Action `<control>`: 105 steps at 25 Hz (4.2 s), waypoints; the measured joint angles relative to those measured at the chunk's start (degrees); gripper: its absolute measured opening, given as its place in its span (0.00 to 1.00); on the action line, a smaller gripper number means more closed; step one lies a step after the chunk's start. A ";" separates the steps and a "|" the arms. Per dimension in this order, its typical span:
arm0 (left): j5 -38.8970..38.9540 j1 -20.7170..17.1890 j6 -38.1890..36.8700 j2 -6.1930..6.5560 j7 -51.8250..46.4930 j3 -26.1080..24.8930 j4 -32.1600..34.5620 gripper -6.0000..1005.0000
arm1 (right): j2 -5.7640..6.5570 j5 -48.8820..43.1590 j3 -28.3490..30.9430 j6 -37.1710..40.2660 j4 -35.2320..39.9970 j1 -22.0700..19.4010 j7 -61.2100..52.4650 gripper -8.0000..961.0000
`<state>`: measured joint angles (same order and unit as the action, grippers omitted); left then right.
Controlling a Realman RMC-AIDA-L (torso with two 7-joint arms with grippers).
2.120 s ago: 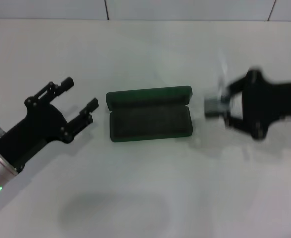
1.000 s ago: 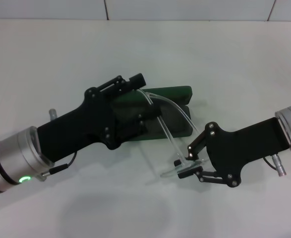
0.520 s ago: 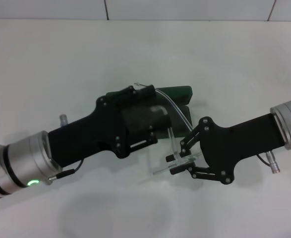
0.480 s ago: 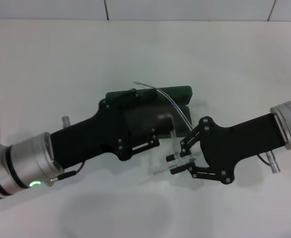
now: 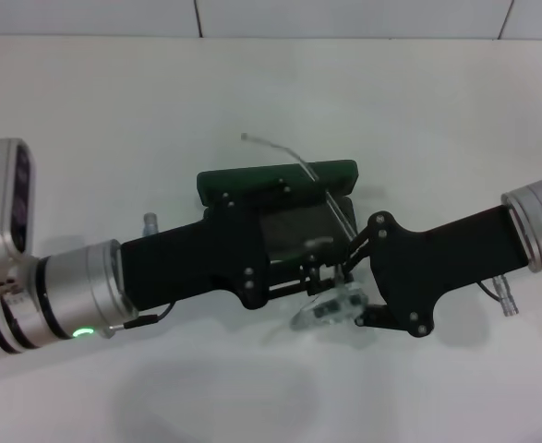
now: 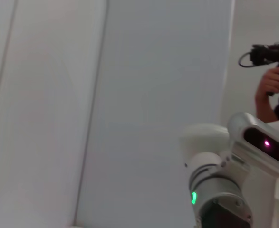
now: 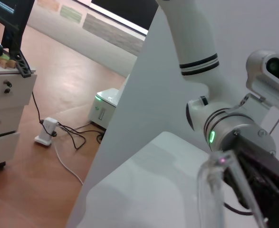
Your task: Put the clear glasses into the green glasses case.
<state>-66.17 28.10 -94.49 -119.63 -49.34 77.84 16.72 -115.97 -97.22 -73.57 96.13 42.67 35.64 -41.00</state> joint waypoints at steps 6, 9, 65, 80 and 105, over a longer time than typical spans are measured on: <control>-0.54 0.49 1.88 0.02 -1.04 -0.22 0.18 0.67 | 0.09 -0.28 0.02 -0.07 1.16 -0.22 0.24 0.14; -0.52 0.42 1.96 0.02 -1.05 -0.49 0.43 0.67 | 0.22 -0.36 0.04 -0.11 1.20 -0.34 0.59 0.14; 6.36 -1.98 -1.19 -0.77 14.91 -8.34 -2.60 0.67 | -0.24 11.85 -6.64 9.37 -12.91 7.68 -4.36 0.14; 6.52 -2.44 -5.82 -0.56 17.59 -8.23 -2.79 0.67 | 0.05 12.68 -6.08 3.49 -12.59 5.85 -7.28 0.14; 5.47 -2.97 -4.67 0.03 19.67 -5.90 -2.70 0.67 | 0.63 8.70 -5.49 4.20 -9.09 5.35 -9.13 0.14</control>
<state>-60.70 25.13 -99.16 -119.60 -29.67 71.94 14.02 -115.34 -88.52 -79.06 100.33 33.58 40.99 -50.13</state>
